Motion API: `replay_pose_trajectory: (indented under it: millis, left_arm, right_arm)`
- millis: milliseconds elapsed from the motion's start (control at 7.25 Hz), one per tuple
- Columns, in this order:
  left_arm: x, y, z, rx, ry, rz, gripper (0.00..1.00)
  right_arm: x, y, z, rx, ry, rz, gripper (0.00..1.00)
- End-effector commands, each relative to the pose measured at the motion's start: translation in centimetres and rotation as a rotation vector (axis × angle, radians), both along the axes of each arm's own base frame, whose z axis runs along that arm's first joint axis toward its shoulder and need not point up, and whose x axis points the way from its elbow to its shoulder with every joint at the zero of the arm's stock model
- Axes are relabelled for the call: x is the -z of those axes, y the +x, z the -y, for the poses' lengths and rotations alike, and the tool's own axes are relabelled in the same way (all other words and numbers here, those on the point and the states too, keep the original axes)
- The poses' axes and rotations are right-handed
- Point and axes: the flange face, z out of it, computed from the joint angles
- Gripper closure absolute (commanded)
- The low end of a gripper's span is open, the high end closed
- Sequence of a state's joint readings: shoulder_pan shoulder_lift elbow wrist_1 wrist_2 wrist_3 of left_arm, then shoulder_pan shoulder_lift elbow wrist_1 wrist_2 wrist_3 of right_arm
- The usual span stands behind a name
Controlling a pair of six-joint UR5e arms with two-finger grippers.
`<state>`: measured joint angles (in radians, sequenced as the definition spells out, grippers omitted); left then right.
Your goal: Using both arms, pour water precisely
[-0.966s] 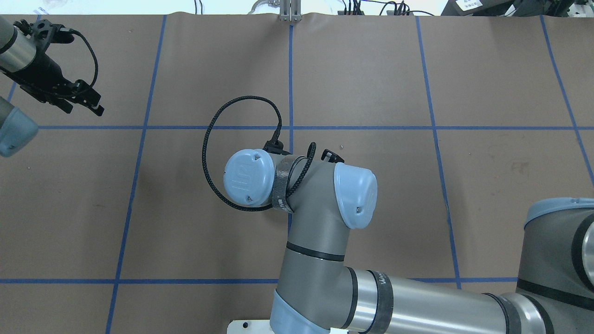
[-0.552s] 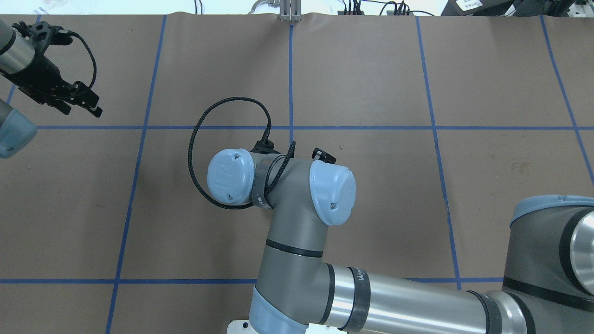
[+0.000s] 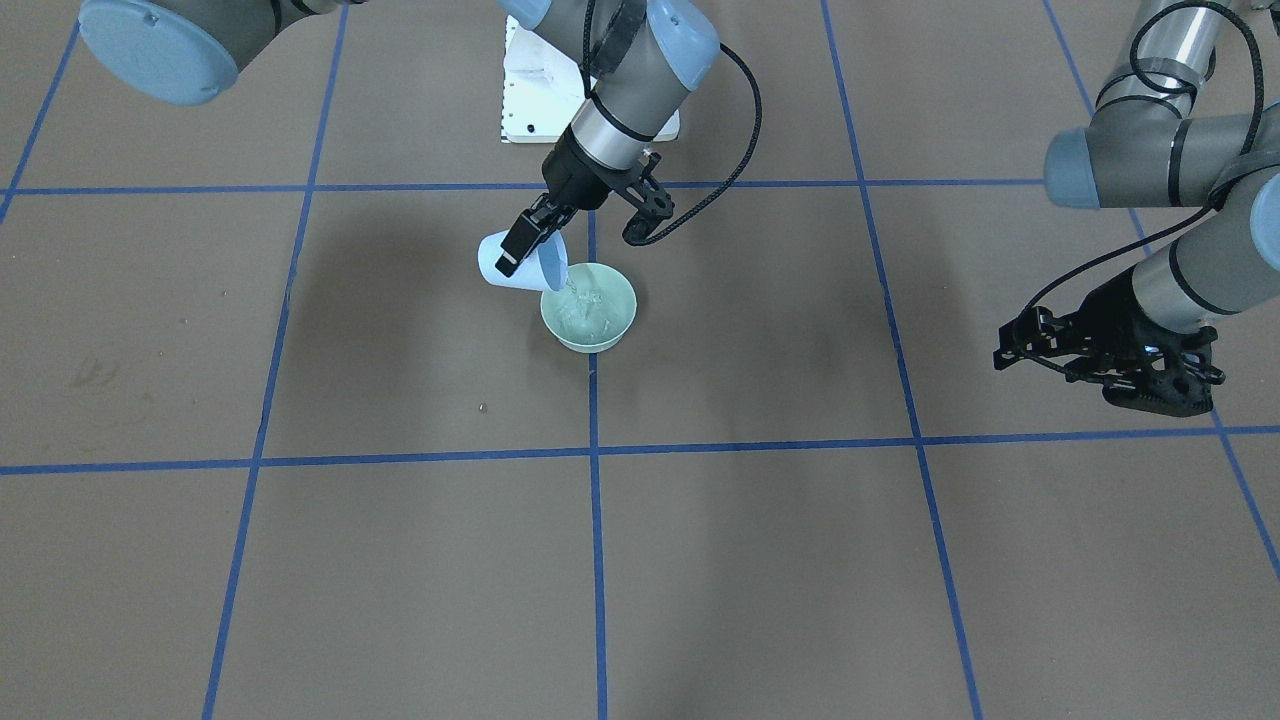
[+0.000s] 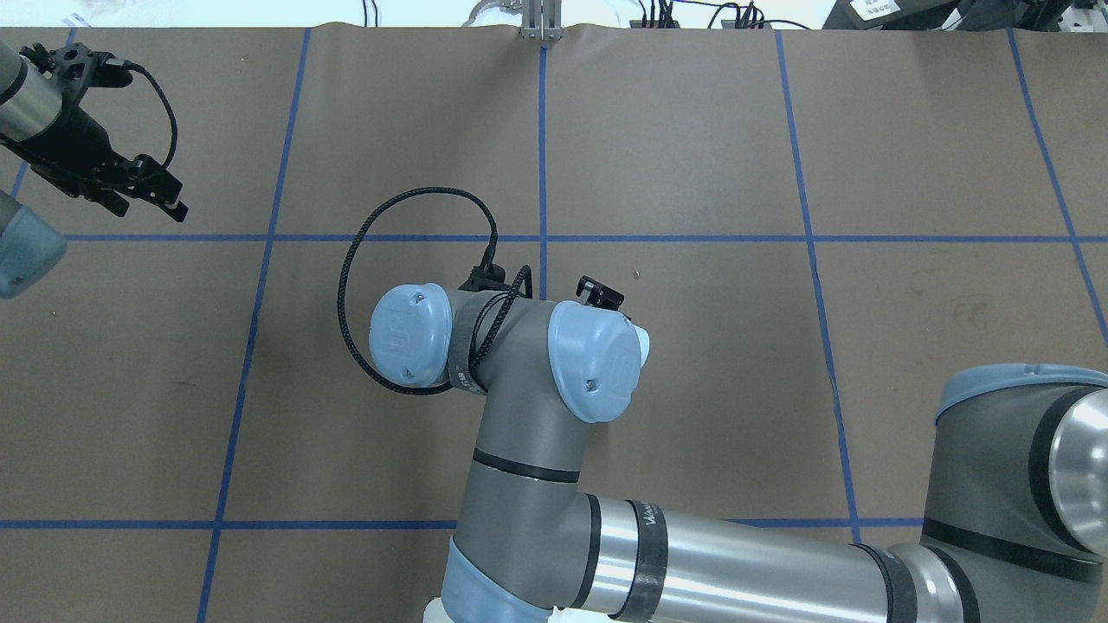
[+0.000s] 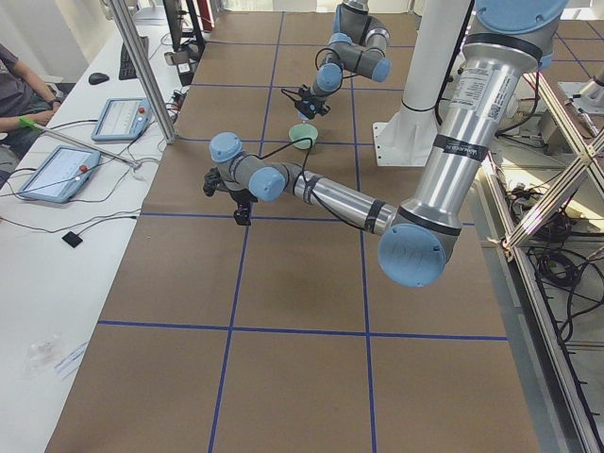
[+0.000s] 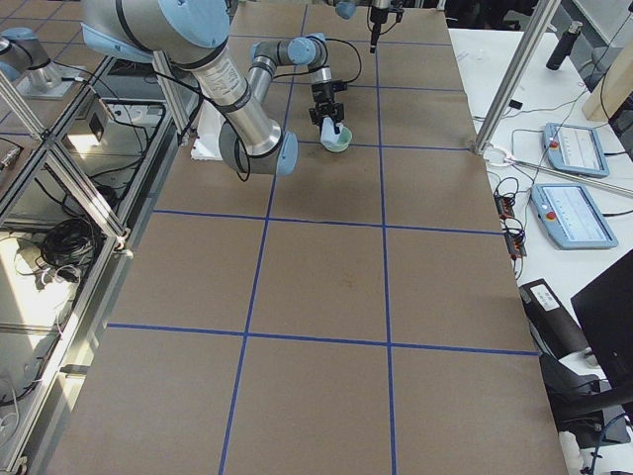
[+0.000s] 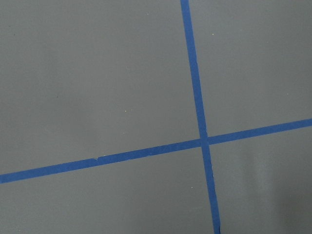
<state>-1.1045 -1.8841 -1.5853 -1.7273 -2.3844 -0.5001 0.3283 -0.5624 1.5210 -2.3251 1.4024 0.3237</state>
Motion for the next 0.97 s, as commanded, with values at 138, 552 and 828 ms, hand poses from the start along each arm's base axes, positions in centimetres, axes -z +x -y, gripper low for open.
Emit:
replay_pose_trajectory:
  millis: [138, 552, 828]
  left_arm:
    - [-0.2, -0.1, -0.1, 0.000, -0.002, 0.002, 0.09]
    - [-0.1, -0.1, -0.1, 0.000, -0.001, 0.001, 0.09]
    - [0.0, -0.1, -0.1, 0.000, 0.000, -0.001, 0.09]
  right_arm:
    - [-0.2, -1.5, -1.0, 0.018, 0.016, -0.065, 0.75]
    - [0.3, 0.4, -1.7, -0.037, 0.031, 0.034, 0.75]
    - [-1.6, 3.1, -2.5, -0.101, 0.051, 0.204, 0.75]
